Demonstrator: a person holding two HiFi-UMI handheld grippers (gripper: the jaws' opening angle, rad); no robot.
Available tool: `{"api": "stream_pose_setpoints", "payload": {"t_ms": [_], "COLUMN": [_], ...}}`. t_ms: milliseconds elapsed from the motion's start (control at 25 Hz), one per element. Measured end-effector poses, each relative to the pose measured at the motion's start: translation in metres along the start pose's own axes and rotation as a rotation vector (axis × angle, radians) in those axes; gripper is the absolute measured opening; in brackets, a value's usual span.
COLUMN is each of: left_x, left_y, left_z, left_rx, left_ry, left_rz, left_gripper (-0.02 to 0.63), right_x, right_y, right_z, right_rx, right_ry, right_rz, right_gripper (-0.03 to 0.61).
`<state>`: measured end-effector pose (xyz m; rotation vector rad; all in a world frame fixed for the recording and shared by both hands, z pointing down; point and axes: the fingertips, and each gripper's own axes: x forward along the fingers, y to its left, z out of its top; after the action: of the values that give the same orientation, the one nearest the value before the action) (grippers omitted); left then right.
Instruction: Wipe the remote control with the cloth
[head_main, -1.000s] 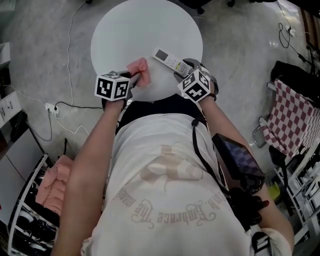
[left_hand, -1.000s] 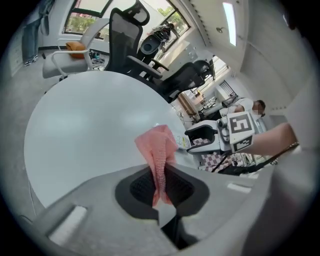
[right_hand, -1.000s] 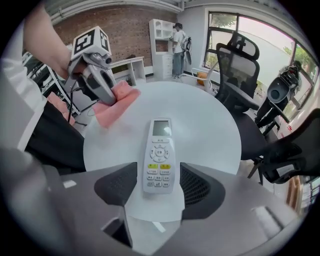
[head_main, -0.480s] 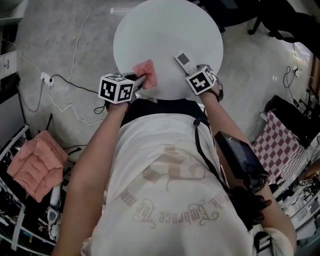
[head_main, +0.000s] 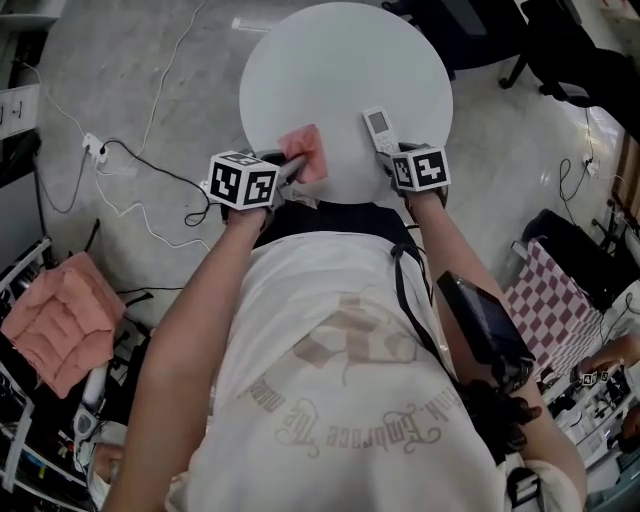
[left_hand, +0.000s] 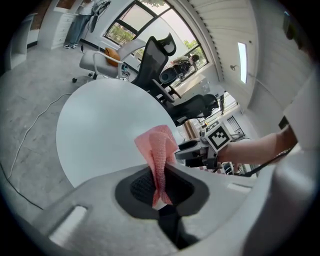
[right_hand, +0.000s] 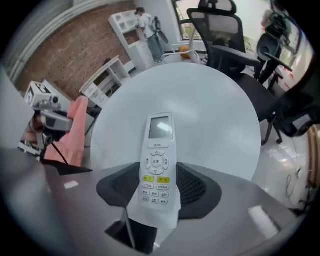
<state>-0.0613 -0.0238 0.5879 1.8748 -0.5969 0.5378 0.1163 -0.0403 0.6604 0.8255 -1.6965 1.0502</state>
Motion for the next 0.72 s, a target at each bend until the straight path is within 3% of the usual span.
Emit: {"api": "stream_pose_setpoints", "payload": {"t_ms": [120,240,720], "left_x": [0.000,0.002,-0.008], "left_y": [-0.006,-0.010,-0.004], "left_z": [-0.003,-0.009,-0.012], "left_rx": [-0.021,-0.015,-0.010], "left_ry": [-0.011,0.010,0.000], "left_rz": [-0.043,-0.064,-0.065], "left_gripper": [0.018,0.018,0.018], "right_x": [-0.006,-0.008,-0.003], "right_y": [0.007,0.002,-0.003], "right_z": [0.000,-0.011,-0.021], "right_rx": [0.098,0.087,-0.264], "right_ry": [-0.064,-0.056,0.054], "right_rz": [0.070,0.038,-0.187], "right_gripper": [0.238,0.238,0.245]}}
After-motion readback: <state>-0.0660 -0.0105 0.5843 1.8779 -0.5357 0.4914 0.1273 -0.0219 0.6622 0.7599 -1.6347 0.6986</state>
